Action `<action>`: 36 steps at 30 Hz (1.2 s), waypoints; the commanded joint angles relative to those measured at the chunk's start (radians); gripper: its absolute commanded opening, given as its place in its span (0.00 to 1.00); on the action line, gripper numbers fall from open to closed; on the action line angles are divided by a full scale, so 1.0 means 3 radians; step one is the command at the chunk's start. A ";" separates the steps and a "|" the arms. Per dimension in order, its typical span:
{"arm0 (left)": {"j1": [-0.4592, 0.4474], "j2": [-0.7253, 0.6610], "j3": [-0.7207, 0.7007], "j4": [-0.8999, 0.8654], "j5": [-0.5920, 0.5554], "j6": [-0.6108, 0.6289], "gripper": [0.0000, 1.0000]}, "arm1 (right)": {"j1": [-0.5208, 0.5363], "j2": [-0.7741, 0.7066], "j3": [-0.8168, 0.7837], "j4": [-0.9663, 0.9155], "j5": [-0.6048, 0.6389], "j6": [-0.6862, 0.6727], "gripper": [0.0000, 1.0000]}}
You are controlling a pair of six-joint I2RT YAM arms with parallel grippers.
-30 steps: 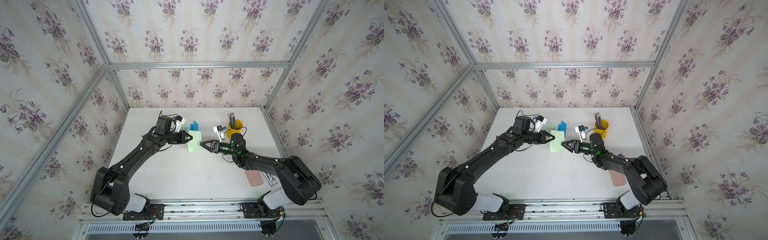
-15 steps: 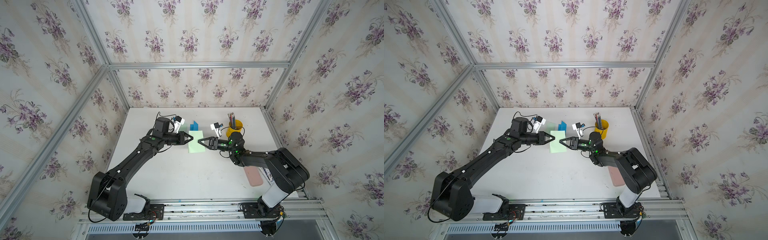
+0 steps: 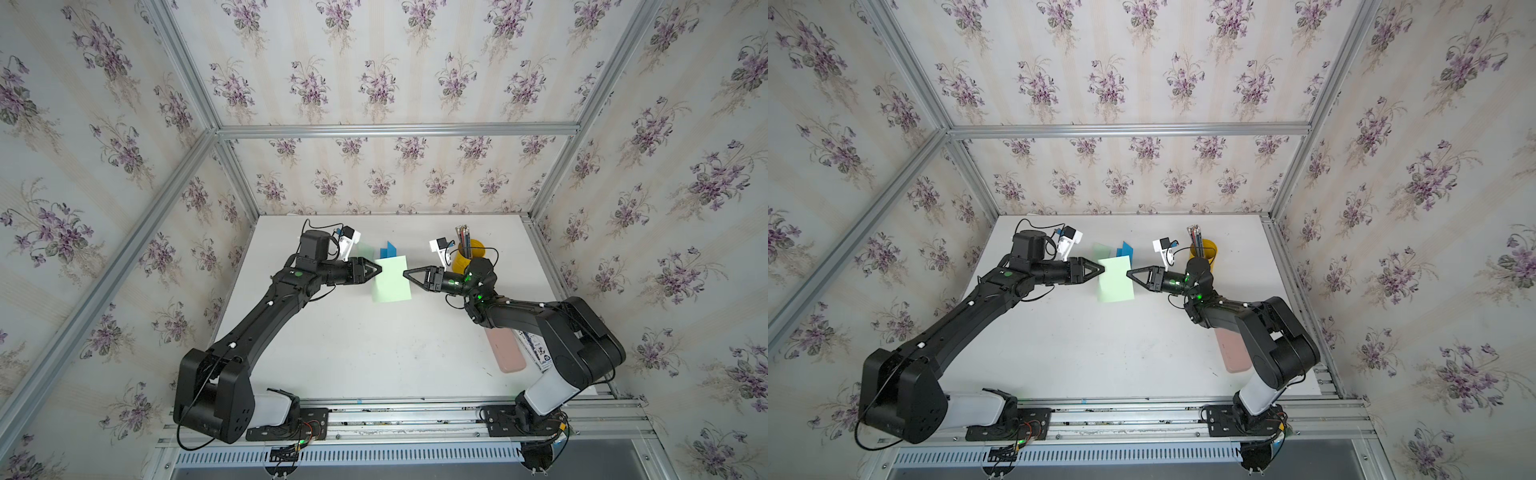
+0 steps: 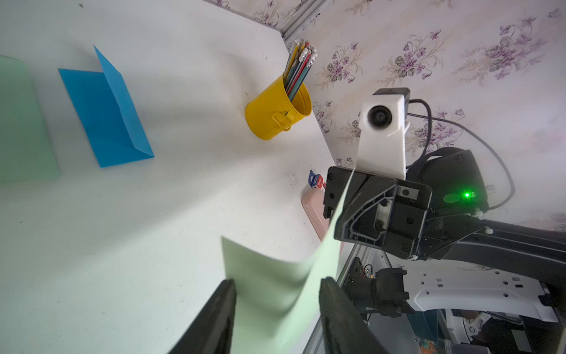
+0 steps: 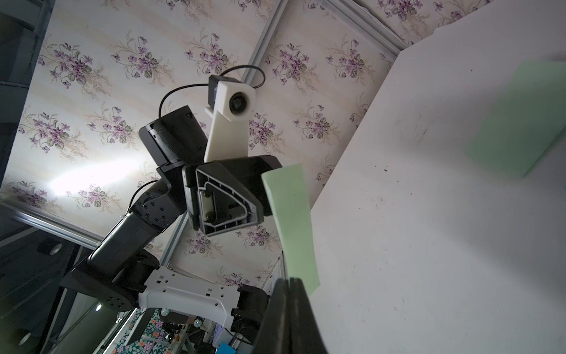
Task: Fold the square paper along the opposite sides
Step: Pick up the paper from the center of the board.
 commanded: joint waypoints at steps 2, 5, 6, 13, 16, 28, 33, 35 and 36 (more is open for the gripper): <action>0.0241 -0.0050 -0.0111 0.0320 0.0491 -0.0233 0.59 | -0.0025 -0.0140 0.0097 -0.0055 -0.0211 -0.0131 0.00; 0.0327 -0.0027 -0.0281 0.0851 0.0824 -0.0612 0.64 | -0.0032 -0.0176 0.0206 -0.0088 -0.0322 -0.0118 0.00; 0.0332 -0.0017 -0.0338 0.1016 0.0900 -0.0720 0.65 | -0.0031 -0.0187 0.0241 -0.0089 -0.0348 -0.0107 0.00; 0.0332 0.0001 -0.0711 0.2071 0.1113 -0.1351 0.73 | -0.0033 -0.0158 0.0427 0.0076 -0.0356 0.0108 0.00; 0.0332 0.0029 -0.0817 0.2466 0.1135 -0.1592 0.75 | -0.0033 -0.0059 0.0468 0.0237 -0.0336 0.0264 0.00; 0.0335 -0.0132 -0.0872 0.2267 0.1142 -0.1413 0.42 | -0.0109 -0.0109 0.0515 -0.0559 -0.0213 -0.0244 0.00; 0.0332 -0.0192 -0.0877 0.2044 0.1100 -0.1258 0.37 | -0.0125 -0.0142 0.0548 -0.0718 -0.0192 -0.0341 0.00; 0.0332 -0.0204 -0.0882 0.2013 0.1097 -0.1233 0.35 | -0.0124 -0.0142 0.0556 -0.0739 -0.0192 -0.0352 0.00; 0.0332 -0.0213 -0.0886 0.1993 0.1092 -0.1218 0.33 | -0.0125 -0.0142 0.0556 -0.0740 -0.0192 -0.0352 0.00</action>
